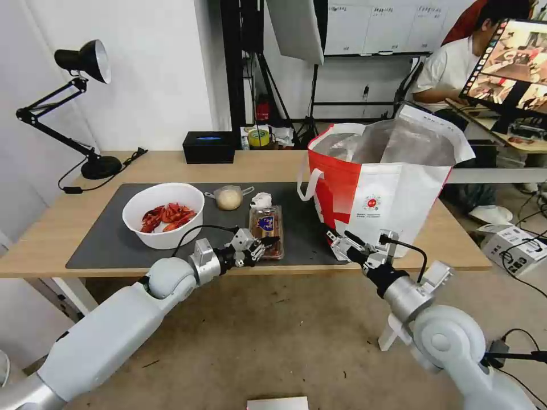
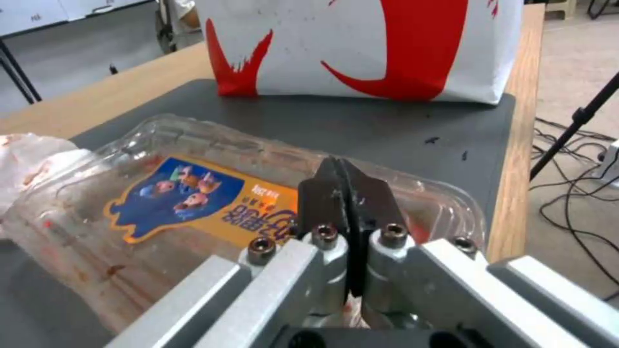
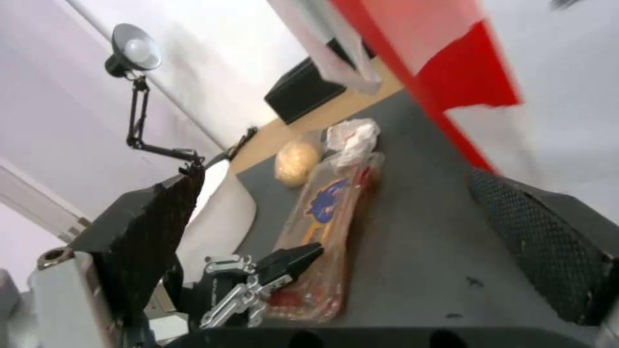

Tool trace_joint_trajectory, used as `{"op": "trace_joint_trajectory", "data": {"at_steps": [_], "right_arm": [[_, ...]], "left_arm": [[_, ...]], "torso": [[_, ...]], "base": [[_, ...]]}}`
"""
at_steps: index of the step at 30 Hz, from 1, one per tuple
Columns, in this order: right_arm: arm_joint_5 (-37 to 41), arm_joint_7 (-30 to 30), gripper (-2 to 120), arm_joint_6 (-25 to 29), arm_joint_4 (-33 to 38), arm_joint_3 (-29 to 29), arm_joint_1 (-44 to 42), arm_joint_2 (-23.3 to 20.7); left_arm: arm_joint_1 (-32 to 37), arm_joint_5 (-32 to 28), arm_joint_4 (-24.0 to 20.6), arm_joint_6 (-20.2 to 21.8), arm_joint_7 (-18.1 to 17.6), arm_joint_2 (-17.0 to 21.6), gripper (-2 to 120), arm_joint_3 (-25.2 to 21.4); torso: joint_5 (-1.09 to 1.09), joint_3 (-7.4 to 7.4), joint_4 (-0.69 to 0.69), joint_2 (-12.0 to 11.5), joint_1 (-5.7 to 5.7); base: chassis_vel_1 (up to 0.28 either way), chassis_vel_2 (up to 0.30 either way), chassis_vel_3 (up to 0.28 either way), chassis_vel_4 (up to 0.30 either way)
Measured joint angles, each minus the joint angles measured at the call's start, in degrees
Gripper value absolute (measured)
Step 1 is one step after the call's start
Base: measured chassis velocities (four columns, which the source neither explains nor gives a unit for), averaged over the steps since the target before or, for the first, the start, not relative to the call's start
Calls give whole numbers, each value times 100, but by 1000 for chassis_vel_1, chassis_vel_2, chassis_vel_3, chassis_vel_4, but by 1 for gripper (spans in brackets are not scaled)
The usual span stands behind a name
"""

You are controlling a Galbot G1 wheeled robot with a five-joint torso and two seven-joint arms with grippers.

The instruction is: Pick up the trash from the table and place it into the takeout bag.

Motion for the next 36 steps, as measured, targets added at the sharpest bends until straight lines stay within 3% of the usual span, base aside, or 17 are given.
{"op": "trace_joint_trajectory", "data": {"at_steps": [9,19,26,36], "right_arm": [[287,314,100,-157,-277,-496,682,18],[961,1057,100,-664,-730,-900,1635,50],[1348,2009,100,-1207,-1156,-1282,2330,330],[1516,2328,100,-1414,-1611,-1666,2792,724]], "left_arm": [[52,-20,-31,3,-2,50,0,-68],[93,-26,-24,3,-18,51,0,-97],[126,-33,-14,-6,-30,56,0,-129],[194,-35,1,-35,-41,62,0,-188]], "torso": [[0,0,0,0,0],[0,0,0,0,0],[0,0,0,0,0],[0,0,0,0,0]], "base": [[0,0,0,0],[0,0,0,0],[0,0,0,0],[0,0,0,0]]}}
